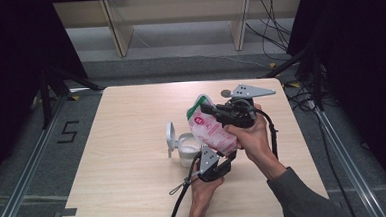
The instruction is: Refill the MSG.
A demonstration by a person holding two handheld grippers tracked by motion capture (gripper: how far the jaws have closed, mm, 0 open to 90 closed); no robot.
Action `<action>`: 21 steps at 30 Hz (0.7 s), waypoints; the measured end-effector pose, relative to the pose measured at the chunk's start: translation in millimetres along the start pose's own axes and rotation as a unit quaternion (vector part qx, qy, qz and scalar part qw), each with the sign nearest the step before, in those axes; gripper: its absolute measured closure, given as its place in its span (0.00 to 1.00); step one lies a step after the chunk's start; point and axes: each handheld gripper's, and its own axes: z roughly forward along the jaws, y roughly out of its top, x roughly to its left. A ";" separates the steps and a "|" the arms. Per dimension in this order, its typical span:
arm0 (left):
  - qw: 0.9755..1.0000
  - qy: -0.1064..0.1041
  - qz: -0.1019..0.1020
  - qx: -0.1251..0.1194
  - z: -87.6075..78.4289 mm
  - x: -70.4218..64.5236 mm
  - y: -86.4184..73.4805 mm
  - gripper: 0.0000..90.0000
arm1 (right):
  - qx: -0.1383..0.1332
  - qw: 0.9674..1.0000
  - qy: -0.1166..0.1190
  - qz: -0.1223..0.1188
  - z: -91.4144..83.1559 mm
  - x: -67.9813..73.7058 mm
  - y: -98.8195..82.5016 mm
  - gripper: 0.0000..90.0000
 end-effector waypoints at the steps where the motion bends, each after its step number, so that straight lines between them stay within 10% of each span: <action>1: 1.000 0.002 -0.001 0.001 0.1 -0.3 -0.2 0.77 | 0.000 1.000 0.001 0.008 -1.4 0.7 -0.5 1.00; 21: 1.000 0.002 -0.011 0.025 0.8 0.1 -3.6 0.68 | -0.028 0.999 0.001 0.035 -22.3 -9.9 -13.8 1.00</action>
